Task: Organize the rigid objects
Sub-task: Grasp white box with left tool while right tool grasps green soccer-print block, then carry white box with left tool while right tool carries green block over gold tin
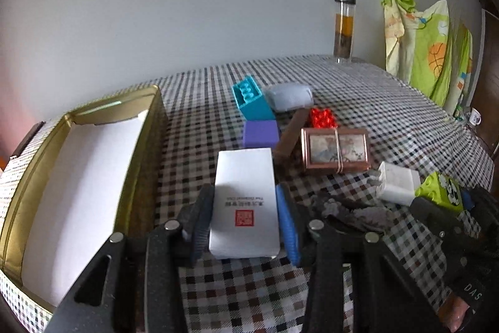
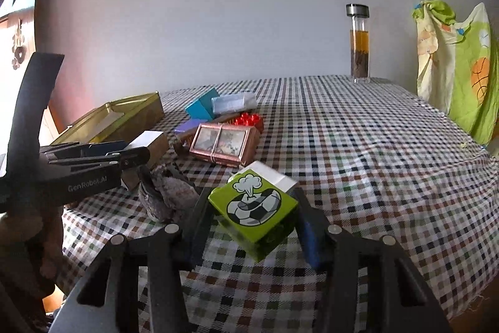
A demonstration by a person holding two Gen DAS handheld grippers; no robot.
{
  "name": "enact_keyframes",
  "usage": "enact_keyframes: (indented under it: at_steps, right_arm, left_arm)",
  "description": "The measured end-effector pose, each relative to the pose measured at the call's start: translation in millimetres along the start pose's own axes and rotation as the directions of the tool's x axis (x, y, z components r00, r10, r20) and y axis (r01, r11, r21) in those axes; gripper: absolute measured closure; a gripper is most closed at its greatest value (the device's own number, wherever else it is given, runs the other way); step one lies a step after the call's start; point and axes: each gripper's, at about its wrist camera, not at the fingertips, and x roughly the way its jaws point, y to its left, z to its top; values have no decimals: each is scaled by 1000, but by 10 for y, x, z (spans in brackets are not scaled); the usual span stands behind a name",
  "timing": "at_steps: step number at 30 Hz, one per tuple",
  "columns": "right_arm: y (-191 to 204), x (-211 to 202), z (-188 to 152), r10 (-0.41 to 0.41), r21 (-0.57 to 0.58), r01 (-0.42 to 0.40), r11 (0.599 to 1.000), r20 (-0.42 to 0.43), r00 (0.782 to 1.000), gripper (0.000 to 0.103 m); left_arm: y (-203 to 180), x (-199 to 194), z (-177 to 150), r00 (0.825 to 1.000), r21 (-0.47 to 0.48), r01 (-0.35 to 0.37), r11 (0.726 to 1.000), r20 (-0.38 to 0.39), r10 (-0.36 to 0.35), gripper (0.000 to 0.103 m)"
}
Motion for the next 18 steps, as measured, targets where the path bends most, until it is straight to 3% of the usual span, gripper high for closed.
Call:
enact_keyframes:
  at_steps: [10, 18]
  right_arm:
    - [24, -91, 35, 4, -7, -4, 1000, 53, 999, 51]
    - [152, -144, 104, 27, -38, -24, 999, 80, 996, 51]
  left_arm:
    - [84, -265, 12, 992, -8, -35, 999, 124, 35, 63]
    - [198, -473, 7, 985, -27, -49, 998, 165, 53, 63]
